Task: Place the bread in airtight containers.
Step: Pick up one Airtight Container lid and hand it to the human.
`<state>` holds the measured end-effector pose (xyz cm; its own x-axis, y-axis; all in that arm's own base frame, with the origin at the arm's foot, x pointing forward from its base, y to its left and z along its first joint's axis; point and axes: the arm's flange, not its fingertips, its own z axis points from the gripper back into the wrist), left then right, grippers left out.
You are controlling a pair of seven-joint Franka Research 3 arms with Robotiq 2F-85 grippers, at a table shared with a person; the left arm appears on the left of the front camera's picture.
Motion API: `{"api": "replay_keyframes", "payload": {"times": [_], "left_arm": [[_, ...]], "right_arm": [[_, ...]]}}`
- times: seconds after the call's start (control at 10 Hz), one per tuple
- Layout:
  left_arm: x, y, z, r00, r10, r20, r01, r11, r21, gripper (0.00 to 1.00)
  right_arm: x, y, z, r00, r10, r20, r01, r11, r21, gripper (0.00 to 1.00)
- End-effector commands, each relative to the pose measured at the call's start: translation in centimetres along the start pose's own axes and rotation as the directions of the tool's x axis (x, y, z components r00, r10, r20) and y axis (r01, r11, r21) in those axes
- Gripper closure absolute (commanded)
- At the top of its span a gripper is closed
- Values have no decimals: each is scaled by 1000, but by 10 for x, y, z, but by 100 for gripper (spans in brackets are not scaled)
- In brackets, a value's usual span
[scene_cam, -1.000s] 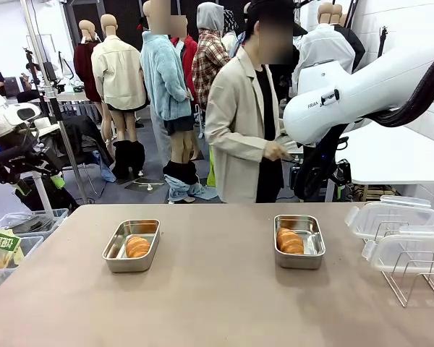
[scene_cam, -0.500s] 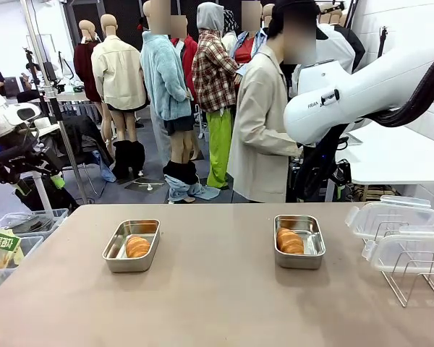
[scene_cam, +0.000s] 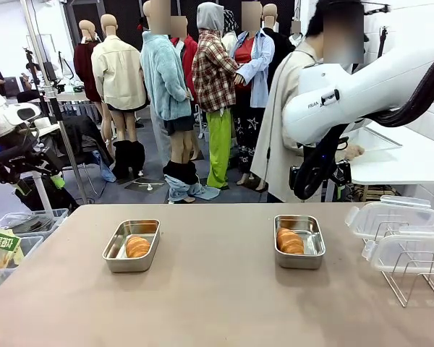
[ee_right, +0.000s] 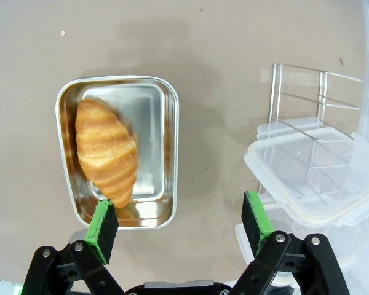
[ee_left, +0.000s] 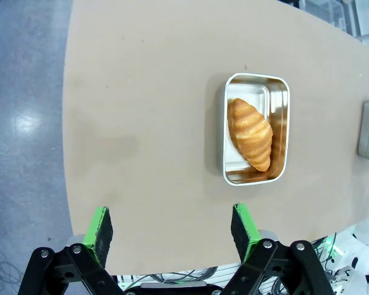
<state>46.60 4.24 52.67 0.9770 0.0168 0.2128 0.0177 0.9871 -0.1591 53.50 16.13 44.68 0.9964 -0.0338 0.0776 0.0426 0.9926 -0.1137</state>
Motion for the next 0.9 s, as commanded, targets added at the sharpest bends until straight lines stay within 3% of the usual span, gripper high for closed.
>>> {"api": "replay_keyframes", "payload": {"times": [0.0, 0.8], "left_arm": [[2, 1, 2, 1000, -1, 0, 1, 1000, 18, 0], [2, 1, 2, 1000, -1, 0, 1, 1000, 18, 0]], "right_arm": [[-2, -1, 0, 1000, 1, 1, -1, 1000, 15, 0], [-2, -1, 0, 1000, 1, 1, -1, 1000, 15, 0]]}}
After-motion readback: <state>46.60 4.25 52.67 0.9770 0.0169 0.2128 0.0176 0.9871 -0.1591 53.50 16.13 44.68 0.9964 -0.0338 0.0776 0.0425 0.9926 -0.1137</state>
